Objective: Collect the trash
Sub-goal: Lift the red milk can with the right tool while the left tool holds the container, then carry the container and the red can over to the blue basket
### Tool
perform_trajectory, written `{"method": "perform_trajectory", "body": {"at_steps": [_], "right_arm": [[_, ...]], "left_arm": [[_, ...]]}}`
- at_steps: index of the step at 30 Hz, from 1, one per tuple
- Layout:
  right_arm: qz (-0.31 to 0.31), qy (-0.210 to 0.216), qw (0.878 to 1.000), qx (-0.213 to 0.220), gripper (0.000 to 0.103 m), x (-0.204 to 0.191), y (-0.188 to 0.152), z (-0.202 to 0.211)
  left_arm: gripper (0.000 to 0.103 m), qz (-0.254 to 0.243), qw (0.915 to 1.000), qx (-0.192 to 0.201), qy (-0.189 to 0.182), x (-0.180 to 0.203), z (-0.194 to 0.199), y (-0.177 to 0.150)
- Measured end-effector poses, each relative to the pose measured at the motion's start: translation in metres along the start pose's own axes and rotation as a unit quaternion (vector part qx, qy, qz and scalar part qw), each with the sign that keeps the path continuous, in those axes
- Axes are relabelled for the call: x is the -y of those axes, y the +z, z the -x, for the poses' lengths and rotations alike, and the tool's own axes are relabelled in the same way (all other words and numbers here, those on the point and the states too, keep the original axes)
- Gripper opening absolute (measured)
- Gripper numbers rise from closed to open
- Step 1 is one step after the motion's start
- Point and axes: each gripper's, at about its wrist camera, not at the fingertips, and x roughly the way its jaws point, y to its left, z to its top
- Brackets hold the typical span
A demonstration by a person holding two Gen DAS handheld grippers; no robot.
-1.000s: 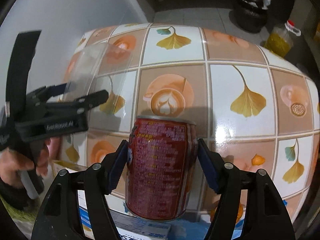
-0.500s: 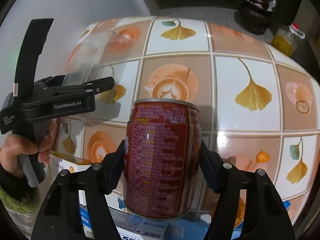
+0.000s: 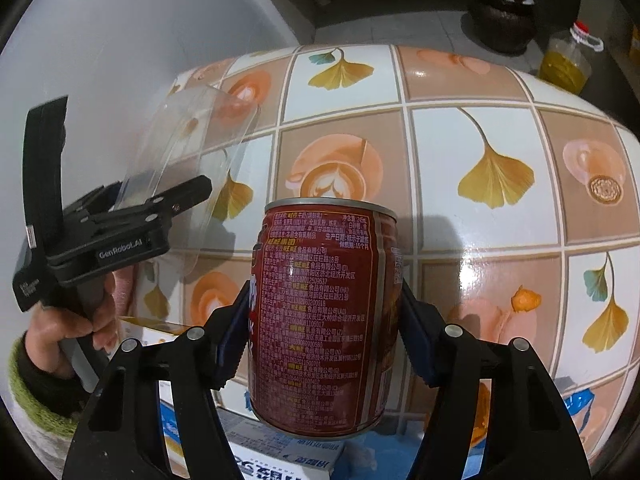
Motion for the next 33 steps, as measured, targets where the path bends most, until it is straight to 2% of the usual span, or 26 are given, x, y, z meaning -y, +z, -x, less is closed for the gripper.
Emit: {"method": "perform_trajectory", "body": {"at_steps": [10, 17, 26, 33], "right_arm": [[-0.013, 0.04, 0.999, 0.021, 0.063, 0.003, -0.006, 0.034], [-0.027, 0.083, 0.995, 0.049, 0.063, 0.006, -0.021, 0.071], [-0.071, 0.13, 0.984, 0.103, 0.063, 0.047, -0.07, 0.136], [-0.124, 0.14, 0.971, 0.148, 0.063, 0.11, -0.129, 0.185]], "left_arm": [[0.093, 0.006, 0.9991, 0.04, -0.013, 0.006, 0.042, -0.005], [0.093, -0.013, 0.9963, 0.074, -0.042, 0.029, 0.091, -0.011], [0.093, -0.071, 0.9853, 0.112, -0.107, 0.099, 0.15, -0.024], [0.093, -0.13, 0.9714, 0.104, -0.169, 0.182, 0.17, -0.04]]}}
